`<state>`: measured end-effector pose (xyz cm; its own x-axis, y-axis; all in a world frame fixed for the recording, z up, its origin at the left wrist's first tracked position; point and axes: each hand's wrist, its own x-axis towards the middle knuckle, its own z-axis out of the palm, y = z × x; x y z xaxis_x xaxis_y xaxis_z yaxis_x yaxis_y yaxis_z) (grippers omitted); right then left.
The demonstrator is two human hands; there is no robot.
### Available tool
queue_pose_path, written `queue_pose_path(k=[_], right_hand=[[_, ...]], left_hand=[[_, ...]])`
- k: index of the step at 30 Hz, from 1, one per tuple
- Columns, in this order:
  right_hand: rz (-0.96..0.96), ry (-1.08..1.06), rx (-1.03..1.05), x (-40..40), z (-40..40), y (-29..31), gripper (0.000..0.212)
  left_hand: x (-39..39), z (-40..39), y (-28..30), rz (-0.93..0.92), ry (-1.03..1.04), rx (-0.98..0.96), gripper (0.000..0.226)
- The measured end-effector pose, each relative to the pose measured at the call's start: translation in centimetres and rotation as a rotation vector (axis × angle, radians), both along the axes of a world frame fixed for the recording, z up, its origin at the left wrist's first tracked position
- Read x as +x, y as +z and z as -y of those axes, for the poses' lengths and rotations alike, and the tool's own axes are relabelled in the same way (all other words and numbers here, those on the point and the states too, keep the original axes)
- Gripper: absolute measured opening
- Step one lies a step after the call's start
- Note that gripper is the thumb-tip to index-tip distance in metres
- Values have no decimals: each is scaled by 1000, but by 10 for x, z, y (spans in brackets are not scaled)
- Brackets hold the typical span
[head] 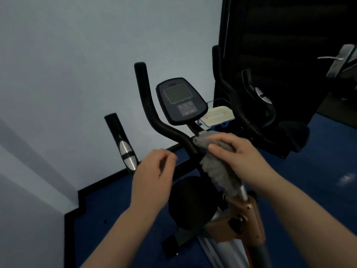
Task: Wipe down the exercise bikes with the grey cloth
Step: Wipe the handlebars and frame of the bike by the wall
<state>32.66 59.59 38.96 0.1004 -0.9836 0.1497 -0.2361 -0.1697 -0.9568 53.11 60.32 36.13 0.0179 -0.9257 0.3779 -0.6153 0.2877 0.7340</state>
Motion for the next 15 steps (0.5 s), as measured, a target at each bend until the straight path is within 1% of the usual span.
queue_pose_path(k=[1, 3, 5, 7, 9, 11, 15], right_hand=[[-118, -47, -111, 14, 5, 4, 21], [-293, -114, -228, 46, 13, 2, 27], [-553, -121, -250, 66, 18, -5, 31], [-752, -157, -180, 75, 19, -12, 34], [-853, -199, -111, 80, 13, -16, 34], [-904, -198, -49, 91, 3, -19, 29], [-895, -115, 149, 96, 1, -6, 26]], left_hand=[[12, 9, 7, 39, -8, -54, 21], [42, 34, 24, 117, -48, -155, 20], [70, 59, 40, 189, -134, -249, 21], [97, 84, 49, 285, -271, -319, 25], [122, 107, 51, 368, -373, -361, 30], [144, 125, 47, 390, -432, -351, 34], [163, 139, 29, 295, -537, -260, 34]])
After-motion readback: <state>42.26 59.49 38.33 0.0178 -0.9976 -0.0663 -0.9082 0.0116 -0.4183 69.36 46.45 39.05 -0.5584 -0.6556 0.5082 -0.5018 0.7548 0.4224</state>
